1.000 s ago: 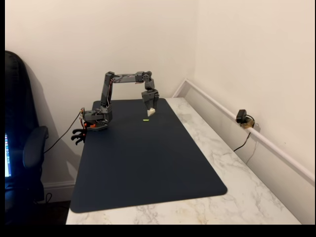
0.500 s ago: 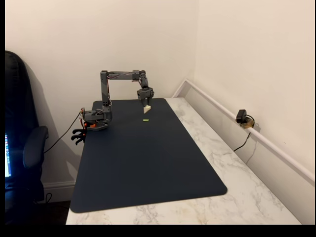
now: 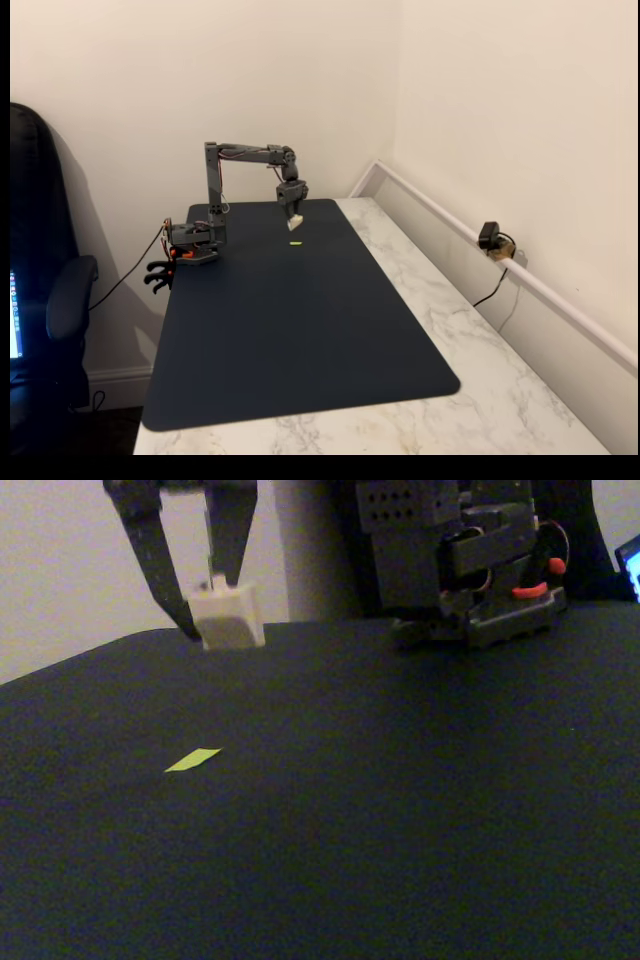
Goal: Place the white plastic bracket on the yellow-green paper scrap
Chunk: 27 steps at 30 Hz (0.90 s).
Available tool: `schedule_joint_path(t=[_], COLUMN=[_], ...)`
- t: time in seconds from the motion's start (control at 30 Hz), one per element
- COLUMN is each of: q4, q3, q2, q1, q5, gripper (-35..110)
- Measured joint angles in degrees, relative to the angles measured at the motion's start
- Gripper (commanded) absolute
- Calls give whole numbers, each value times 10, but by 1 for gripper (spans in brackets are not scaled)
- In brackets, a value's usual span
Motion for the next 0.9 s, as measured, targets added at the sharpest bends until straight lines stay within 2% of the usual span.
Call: schedule_joint_path(t=[0.47, 0.9], q4=[-25, -55], q3=[11, -10], q2=[-69, -133], q1=[46, 76], q5=[21, -3], gripper=[0, 0])
